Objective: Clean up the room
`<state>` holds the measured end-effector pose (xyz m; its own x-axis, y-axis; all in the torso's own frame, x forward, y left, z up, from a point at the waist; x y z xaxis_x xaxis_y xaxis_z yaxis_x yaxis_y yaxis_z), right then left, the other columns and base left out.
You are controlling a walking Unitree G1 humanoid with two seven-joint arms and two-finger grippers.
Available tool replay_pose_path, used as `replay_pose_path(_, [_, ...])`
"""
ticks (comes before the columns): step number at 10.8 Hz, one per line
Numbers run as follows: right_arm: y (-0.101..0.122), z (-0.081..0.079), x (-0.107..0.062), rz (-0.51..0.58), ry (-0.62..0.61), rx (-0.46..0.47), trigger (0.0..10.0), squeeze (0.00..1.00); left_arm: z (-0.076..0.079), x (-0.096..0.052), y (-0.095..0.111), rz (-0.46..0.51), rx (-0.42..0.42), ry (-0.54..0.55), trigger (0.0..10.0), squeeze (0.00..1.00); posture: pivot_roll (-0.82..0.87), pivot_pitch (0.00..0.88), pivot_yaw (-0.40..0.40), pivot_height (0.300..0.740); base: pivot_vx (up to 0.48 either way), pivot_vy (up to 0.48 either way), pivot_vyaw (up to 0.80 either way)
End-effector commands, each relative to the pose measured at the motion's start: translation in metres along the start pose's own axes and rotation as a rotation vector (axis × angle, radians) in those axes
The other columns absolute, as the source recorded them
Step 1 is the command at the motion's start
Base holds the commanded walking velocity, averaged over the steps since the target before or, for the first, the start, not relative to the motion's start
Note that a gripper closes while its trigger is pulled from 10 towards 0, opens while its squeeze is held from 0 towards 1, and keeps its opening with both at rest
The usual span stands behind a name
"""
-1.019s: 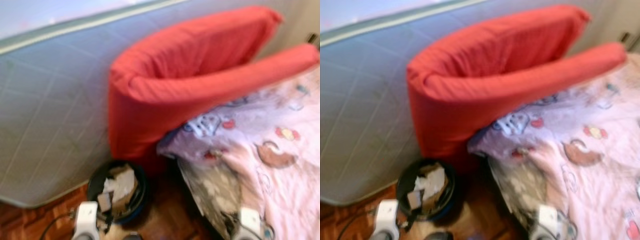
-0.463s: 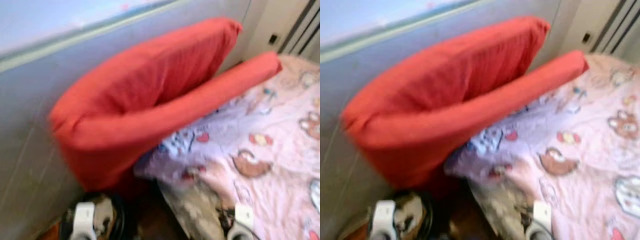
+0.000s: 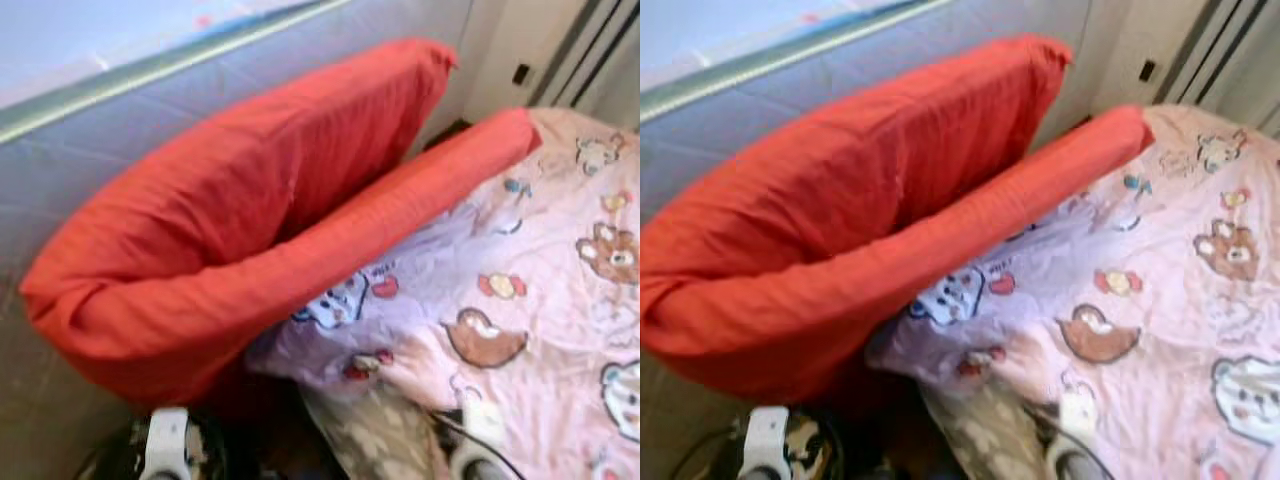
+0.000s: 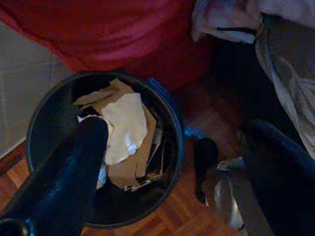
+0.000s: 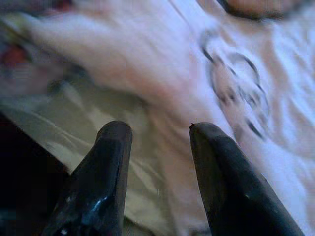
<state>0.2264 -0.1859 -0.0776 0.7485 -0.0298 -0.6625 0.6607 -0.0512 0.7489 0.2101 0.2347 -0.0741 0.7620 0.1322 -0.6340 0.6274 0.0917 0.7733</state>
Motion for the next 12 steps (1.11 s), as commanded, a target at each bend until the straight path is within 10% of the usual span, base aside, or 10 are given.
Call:
replay_pose_path(1, [0.003, -0.003, 0.001, 0.006, 0.042, -0.018, 10.0, 0.00, 0.000, -0.003, -0.011, -0.033, -0.016, 0.004, 10.0, 0.00, 0.18, 0.204, -0.017, 0.740, 0.000, 0.000, 0.00])
replay_pose_path(5, [0.028, -0.023, 0.010, 0.053, 0.102, -0.080, 10.0, 0.00, 0.003, 0.000, 0.003, 0.025, -0.013, -0.012, 10.0, 0.00, 0.19, 0.236, -0.015, 0.740, 0.000, 0.000, 0.00])
replay_pose_path(6, [0.032, -0.024, 0.011, 0.055, 0.092, -0.103, 10.0, 0.16, 0.004, 0.001, 0.007, 0.044, -0.009, -0.020, 10.0, 0.00, 0.19, 0.250, -0.016, 0.740, 0.000, 0.000, 0.00])
replay_pose_path(7, [0.034, -0.024, 0.012, 0.052, 0.078, -0.122, 10.0, 0.84, 0.005, 0.002, 0.012, 0.065, -0.007, -0.026, 10.0, 0.00, 0.19, 0.260, -0.017, 0.740, 0.000, 0.000, 0.00])
replay_pose_path(8, [0.037, -0.024, 0.013, 0.054, 0.064, -0.126, 10.0, 1.00, 0.005, 0.003, 0.016, 0.082, -0.005, -0.029, 10.0, 0.00, 0.20, 0.267, -0.018, 0.740, 0.000, 0.000, 0.00])
replay_pose_path(12, [0.047, -0.024, 0.015, 0.076, 0.022, -0.160, 10.0, 1.00, 0.013, 0.005, 0.039, 0.196, 0.001, -0.072, 10.0, 0.00, 0.21, 0.322, -0.026, 0.740, 0.000, 0.000, 0.00])
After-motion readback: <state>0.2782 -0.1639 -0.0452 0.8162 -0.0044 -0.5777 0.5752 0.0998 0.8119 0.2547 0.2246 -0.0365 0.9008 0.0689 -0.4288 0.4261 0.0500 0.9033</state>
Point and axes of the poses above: a point about 5 cm out from each wrist's last joint towards the gripper, its own x axis pointing out of the wrist towards the gripper, its own y axis along the axis of the wrist's last joint, z = x × y, the point moved 2 cm from there along x, pointing out of the wrist towards the gripper, and after that the axes turned 5 degrees about -x, right-handed, at the moved point
